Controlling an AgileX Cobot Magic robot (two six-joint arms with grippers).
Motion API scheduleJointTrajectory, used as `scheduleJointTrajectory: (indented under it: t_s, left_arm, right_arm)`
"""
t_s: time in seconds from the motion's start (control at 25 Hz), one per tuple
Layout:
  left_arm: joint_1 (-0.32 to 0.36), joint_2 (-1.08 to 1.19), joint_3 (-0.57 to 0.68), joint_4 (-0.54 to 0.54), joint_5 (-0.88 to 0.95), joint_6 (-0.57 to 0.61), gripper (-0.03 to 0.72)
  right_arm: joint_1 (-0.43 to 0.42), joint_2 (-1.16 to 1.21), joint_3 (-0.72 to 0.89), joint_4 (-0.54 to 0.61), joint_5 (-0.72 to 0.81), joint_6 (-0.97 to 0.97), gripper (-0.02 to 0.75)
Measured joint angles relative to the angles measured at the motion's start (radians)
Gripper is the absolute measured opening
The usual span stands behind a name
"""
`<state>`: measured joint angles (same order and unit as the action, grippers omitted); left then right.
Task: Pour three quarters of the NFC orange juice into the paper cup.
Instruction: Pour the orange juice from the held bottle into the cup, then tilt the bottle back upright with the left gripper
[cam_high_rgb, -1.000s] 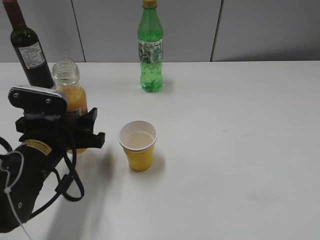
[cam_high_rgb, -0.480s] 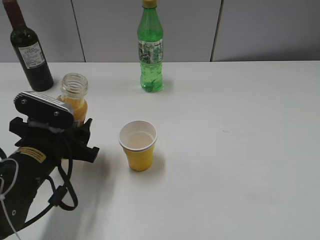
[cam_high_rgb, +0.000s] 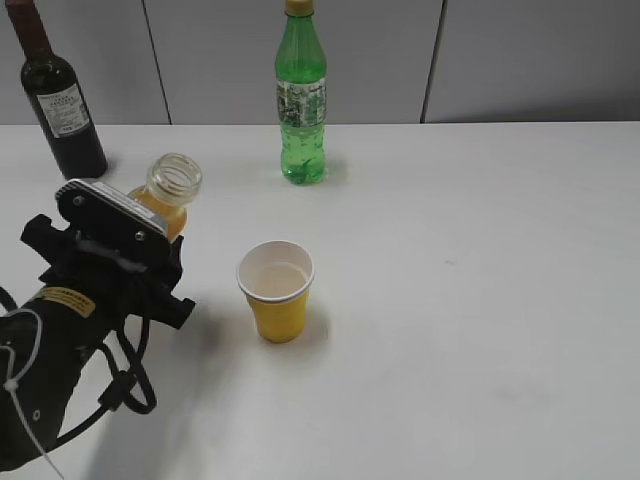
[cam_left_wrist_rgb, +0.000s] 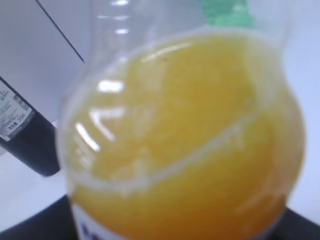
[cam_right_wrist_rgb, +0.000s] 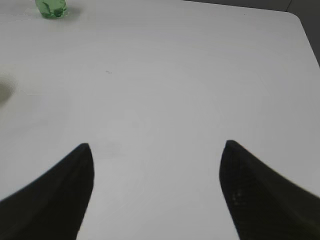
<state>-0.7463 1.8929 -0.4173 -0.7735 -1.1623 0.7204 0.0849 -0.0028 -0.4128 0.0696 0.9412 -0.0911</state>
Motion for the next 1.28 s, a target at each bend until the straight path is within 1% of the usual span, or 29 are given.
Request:
scheduleJointTrajectory:
  t_s: [0.24, 0.44, 0.56, 0.8, 0.96, 1.28]
  left_arm:
    - [0.000, 0.000, -0.047, -0.006, -0.004, 0.143, 0.461]
    - [0.000, 0.000, -0.052, -0.009, -0.005, 0.314, 0.461]
    - [0.000, 0.000, -0.052, -0.010, -0.005, 0.383, 0.461]
    - [0.000, 0.000, -0.053, -0.018, -0.005, 0.469, 0.461]
    - [0.000, 0.000, -0.053, -0.019, -0.005, 0.497, 0.461]
    - [0.000, 0.000, -0.055, -0.042, 0.002, 0.596, 0.461]
  right_arm:
    - [0.000, 0.000, 0.000, 0.000, 0.000, 0.000, 0.592]
    - [0.000, 0.000, 0.000, 0.000, 0.000, 0.000, 0.592]
    - [0.000, 0.000, 0.000, 0.000, 0.000, 0.001, 0.593]
    - [0.000, 0.000, 0.000, 0.000, 0.000, 0.001, 0.593]
    - [0.000, 0.000, 0.000, 0.000, 0.000, 0.000, 0.593]
    - [0.000, 0.000, 0.000, 0.000, 0.000, 0.000, 0.593]
